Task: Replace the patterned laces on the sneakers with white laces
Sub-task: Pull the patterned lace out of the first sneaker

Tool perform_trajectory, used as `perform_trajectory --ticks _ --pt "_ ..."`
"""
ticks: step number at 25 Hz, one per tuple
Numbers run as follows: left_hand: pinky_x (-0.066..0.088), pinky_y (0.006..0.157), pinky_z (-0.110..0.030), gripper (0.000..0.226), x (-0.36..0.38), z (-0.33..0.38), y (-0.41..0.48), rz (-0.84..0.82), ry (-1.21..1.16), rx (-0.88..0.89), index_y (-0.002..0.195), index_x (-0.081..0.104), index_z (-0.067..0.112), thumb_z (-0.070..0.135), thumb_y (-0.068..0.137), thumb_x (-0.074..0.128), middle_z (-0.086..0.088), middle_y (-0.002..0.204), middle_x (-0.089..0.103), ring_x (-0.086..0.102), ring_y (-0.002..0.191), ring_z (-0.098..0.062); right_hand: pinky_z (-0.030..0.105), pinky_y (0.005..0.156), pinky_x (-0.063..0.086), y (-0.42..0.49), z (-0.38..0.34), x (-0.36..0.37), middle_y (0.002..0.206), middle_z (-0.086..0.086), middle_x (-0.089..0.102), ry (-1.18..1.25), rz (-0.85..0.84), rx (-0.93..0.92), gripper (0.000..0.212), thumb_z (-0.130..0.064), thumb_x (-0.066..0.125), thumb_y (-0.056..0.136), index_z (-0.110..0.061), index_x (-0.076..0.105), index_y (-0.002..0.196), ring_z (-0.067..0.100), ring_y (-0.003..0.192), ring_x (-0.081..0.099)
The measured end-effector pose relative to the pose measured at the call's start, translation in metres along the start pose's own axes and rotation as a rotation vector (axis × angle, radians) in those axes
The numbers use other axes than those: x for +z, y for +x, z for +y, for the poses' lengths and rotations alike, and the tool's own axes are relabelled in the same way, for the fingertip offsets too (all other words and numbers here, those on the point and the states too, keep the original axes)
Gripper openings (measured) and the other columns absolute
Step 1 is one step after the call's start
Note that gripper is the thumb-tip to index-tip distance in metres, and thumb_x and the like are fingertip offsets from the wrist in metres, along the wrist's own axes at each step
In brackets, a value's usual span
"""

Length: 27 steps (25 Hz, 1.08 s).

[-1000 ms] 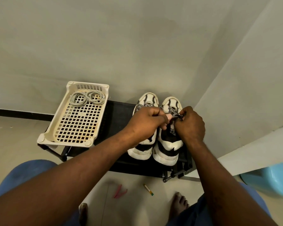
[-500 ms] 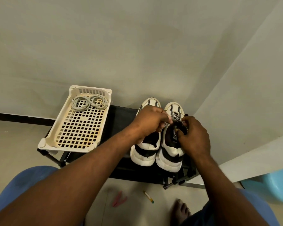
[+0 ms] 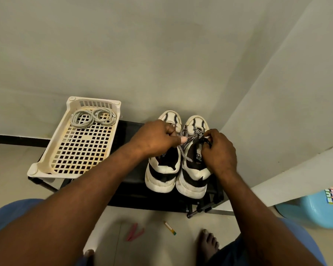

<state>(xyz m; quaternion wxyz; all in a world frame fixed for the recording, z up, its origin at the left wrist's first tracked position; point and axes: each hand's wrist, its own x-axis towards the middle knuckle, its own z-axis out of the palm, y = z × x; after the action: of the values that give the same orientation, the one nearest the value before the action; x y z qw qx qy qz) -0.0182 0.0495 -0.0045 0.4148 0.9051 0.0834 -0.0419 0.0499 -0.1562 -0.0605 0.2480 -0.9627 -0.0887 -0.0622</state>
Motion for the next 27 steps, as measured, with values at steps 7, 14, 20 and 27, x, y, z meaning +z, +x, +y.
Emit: perform_trajectory --ticks 7,14,20,27 --pt "0.047 0.093 -0.044 0.023 0.033 0.005 -0.009 0.183 0.408 0.16 0.102 0.075 0.033 0.044 0.089 0.06 0.01 0.109 0.065 0.049 0.115 -0.021 0.028 0.072 0.043 0.0 0.001 -0.005 0.13 -0.007 0.062 -0.079 0.011 -0.149 0.029 -0.035 0.07 0.088 -0.034 0.067 0.117 0.026 0.099 0.066" --pt "0.038 0.099 -0.048 0.047 0.07 0.008 -0.003 0.244 0.583 0.122 0.116 0.069 0.027 0.065 0.095 0.05 0.005 0.119 0.065 0.043 0.123 -0.024 0.031 0.068 0.047 0.003 0.004 0.003 0.119 -0.001 0.059 -0.119 0.005 -0.14 0.019 -0.034 0.063 0.098 -0.03 0.067 0.116 0.025 0.089 0.062" --pt "0.038 0.098 -0.048 0.04 0.074 0.01 0.0 0.292 0.575 0.099 0.11 0.075 0.023 0.053 0.096 0.051 0.004 0.117 0.066 0.045 0.119 -0.023 0.032 0.066 0.044 0.005 0.005 -0.005 0.105 0.0 0.059 0.076 0.286 -0.057 0.008 -0.024 0.064 0.092 -0.016 0.065 0.089 0.023 0.081 0.06" --pt "0.039 0.097 -0.047 0.042 0.075 0.003 -0.001 0.311 0.579 0.127 0.119 0.071 0.026 0.053 0.097 0.046 0.003 0.12 0.064 0.044 0.119 -0.023 0.037 0.083 0.055 0.009 0.016 -0.01 0.104 -0.009 0.07 0.288 0.053 -0.108 0.022 -0.022 0.072 0.085 -0.028 0.067 0.105 0.016 0.099 0.065"
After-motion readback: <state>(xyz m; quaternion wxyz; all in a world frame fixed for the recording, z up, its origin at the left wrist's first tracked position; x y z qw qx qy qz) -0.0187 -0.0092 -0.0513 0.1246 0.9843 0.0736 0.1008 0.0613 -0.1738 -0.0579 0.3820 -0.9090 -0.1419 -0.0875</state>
